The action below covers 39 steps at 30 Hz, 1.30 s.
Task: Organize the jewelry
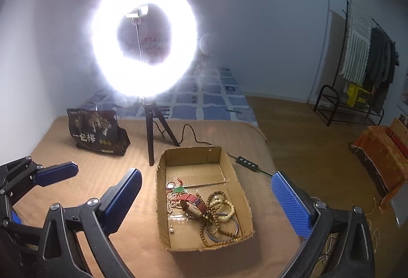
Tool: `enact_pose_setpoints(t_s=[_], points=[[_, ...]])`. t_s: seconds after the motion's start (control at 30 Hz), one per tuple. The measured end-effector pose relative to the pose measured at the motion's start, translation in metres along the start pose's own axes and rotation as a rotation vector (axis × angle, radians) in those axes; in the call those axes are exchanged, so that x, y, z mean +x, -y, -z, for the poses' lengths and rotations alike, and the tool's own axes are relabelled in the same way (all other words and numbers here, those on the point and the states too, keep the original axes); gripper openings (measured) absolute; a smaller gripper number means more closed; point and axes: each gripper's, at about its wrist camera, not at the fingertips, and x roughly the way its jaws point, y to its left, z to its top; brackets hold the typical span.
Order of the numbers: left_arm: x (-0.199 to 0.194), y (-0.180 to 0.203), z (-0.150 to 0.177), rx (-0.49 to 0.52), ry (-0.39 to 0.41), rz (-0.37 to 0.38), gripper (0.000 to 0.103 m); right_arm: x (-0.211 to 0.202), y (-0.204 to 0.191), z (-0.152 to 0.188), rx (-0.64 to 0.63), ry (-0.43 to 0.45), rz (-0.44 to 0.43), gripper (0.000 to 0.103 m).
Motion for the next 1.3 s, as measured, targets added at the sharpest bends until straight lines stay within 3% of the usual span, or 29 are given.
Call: enact_pose_setpoints(t_s=[0.1,0.6,0.9,1.0,1.3], points=[[-0.020,-0.002,0.000,-0.008,0.013,-0.002,0.068,-0.022,-0.006,0.001,0.002,0.015,0.015,0.103],[-0.093,-0.002,0.015,-0.023,0.059,-0.023,0.077,-0.093,-0.030,0.028,0.059,0.081,0.078,0.103],[-0.098,0.007,0.027,0.033,0.059,-0.044,0.086,-0.095,-0.026,0.047,0.091,0.085,0.103,0.103],[-0.098,0.007,0.029,0.041,0.057,-0.058,0.102,-0.094,-0.024,0.050,0.084,0.089,0.113,0.103],[-0.091,0.007,0.033,0.053,0.032,-0.108,0.102,-0.089,-0.021,0.054,0.081,0.070,0.113,0.103]])
